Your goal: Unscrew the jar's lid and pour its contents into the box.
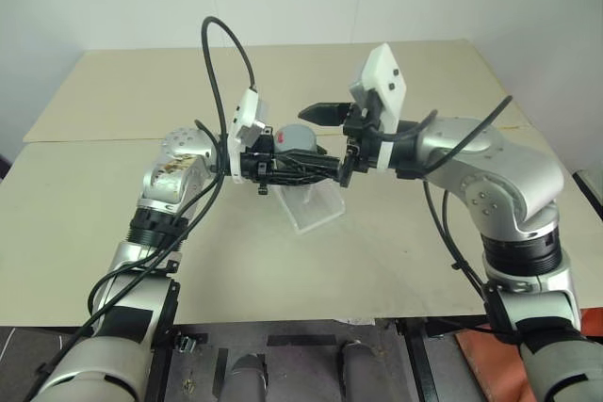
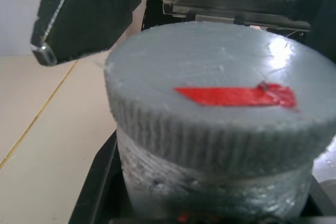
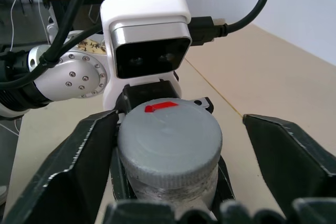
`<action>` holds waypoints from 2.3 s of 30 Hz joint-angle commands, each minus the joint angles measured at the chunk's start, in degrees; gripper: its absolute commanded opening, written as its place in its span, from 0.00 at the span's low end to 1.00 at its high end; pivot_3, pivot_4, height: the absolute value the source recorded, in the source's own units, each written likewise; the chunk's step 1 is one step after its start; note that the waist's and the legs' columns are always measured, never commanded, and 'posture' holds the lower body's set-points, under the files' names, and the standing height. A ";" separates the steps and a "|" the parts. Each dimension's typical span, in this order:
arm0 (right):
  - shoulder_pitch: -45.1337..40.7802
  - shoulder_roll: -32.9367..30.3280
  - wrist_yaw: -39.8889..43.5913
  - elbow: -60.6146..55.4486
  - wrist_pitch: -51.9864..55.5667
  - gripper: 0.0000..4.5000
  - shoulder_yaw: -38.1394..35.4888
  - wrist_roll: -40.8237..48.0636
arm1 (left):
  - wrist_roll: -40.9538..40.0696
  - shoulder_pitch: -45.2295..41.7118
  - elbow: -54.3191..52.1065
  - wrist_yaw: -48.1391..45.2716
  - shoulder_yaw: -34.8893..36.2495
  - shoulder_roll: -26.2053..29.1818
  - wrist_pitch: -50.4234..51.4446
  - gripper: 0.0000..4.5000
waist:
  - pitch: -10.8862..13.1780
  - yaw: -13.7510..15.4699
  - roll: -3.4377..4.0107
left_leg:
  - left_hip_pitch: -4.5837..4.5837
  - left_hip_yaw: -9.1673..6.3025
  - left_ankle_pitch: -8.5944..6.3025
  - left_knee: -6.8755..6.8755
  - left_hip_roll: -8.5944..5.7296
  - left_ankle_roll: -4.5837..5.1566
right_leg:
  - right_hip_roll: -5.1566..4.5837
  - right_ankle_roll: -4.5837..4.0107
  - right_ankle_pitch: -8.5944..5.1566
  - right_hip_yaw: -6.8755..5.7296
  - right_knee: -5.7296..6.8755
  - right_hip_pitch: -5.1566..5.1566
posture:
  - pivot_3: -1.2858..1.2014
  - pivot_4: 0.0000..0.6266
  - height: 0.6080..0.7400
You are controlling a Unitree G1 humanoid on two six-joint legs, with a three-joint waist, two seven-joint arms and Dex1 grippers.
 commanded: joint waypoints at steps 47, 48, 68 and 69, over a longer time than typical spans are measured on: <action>-0.78 5.48 1.10 -3.73 4.21 0.99 -4.31 -6.44 | -1.21 0.40 0.20 -1.78 4.51 3.87 -1.78 0.44 | 0.03 -1.44 0.04 | -0.02 -0.14 0.12 -0.02 0.00 -0.20 | 0.04 -0.01 0.00 -0.06 0.18 -0.02 | 0.52 0.24 1.00; -1.20 6.25 -0.81 -3.99 5.39 0.99 -3.86 -6.87 | -1.15 0.25 0.31 -1.81 4.47 3.73 -1.76 0.44 | 0.03 -1.42 0.04 | -0.02 -0.15 0.12 -0.02 0.00 -0.20 | 0.04 -0.01 0.00 -0.06 0.18 -0.03 | 0.52 0.24 1.00; -4.18 13.21 -8.17 -1.46 5.31 0.99 0.60 -8.46 | -0.75 -0.51 0.43 -3.03 4.65 3.64 -1.48 0.44 | 0.03 -1.46 0.05 | -0.04 -0.17 0.12 -0.02 0.00 -0.21 | 0.04 -0.01 0.00 -0.08 0.17 -0.04 | 0.52 0.24 1.00; -4.32 13.25 -8.22 -0.87 4.96 0.99 0.39 -8.71 | -0.78 -0.39 0.28 -3.08 4.69 3.70 -1.44 0.44 | 0.03 -1.47 0.05 | -0.04 -0.17 0.12 -0.02 0.00 -0.20 | 0.04 -0.01 0.00 -0.08 0.17 -0.05 | 0.52 0.24 1.00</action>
